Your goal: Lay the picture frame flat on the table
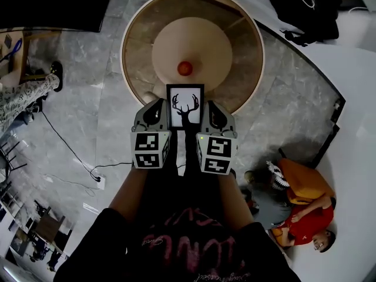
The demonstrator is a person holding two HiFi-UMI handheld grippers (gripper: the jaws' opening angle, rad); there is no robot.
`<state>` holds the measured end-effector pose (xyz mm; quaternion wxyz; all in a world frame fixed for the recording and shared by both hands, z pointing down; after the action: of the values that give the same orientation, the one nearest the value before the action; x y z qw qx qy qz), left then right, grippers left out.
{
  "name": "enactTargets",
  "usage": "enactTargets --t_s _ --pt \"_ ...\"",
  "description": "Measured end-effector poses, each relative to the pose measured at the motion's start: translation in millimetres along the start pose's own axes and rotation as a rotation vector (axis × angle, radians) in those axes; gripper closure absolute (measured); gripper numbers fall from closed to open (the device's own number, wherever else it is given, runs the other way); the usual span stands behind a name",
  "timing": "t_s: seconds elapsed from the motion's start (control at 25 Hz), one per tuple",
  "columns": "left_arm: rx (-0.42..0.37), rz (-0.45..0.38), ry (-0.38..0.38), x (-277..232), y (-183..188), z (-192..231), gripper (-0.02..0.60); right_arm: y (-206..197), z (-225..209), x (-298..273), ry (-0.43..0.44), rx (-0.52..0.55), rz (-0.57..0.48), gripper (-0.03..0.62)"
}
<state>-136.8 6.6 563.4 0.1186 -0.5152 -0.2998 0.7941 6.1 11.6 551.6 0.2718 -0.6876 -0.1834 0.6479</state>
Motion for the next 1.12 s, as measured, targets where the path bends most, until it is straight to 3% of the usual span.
enactTargets --t_s 0.44,1.12 --pt "-0.038 -0.097 0.025 36.9 63.8 -9.0 0.572 66.2 -7.1 34.4 -0.008 0.01 -0.121 0.572" --pt "-0.081 -0.227 0.064 102.9 117.7 -27.4 0.572 130.5 -1.3 108.4 0.036 0.019 -0.319 0.574"
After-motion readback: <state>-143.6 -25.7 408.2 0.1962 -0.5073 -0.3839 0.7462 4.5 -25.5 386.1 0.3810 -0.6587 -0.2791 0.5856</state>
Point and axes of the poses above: the fingertips, and each gripper's own axes: x backward along the fingers, z to its left, y out of its top, the point moved 1 cm from there along x, backward along the fingers, and after that the axes turned 8 degrees about -y, right-handed, at the moved point
